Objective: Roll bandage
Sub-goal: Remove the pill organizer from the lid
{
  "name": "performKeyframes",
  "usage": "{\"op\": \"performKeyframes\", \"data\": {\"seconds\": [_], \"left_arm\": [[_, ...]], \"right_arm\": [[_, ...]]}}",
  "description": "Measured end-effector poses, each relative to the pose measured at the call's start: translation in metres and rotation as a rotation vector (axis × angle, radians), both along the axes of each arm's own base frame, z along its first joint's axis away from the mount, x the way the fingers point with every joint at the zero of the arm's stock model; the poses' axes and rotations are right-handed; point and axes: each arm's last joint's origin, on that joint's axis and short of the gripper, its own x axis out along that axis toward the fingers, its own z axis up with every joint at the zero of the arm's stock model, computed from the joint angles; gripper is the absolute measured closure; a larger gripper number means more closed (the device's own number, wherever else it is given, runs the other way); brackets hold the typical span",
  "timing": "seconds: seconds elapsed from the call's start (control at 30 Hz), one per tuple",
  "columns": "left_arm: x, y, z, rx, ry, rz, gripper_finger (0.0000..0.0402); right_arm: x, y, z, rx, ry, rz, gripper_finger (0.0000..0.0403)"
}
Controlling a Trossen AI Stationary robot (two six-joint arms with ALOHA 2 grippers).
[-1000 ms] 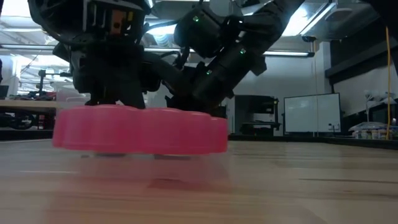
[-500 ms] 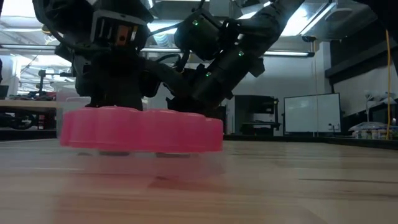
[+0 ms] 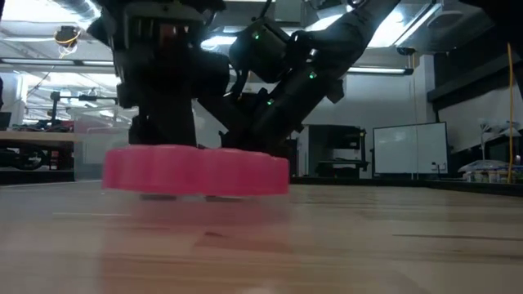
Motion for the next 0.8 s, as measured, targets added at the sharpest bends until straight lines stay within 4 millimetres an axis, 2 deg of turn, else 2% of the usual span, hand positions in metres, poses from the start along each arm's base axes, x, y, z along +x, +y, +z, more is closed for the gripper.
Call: {"op": "performKeyframes", "data": {"seconds": [0.23, 0.53, 0.8], "left_arm": [[0.0, -0.006, 0.005, 0.045, 0.007, -0.006, 0.0194], [-0.004, -0.016, 0.004, 0.117, -0.018, -0.075, 0.0194], [-0.003, -0.027, -0.007, 0.136, -0.016, -0.126, 0.0194]], "right_arm": [[0.0, -0.009, 0.0, -0.002, 0.002, -0.012, 0.0398], [0.0, -0.01, 0.0, 0.009, -0.004, -0.018, 0.0398], [0.003, -0.011, 0.001, 0.007, -0.038, -0.015, 0.0398]]}}
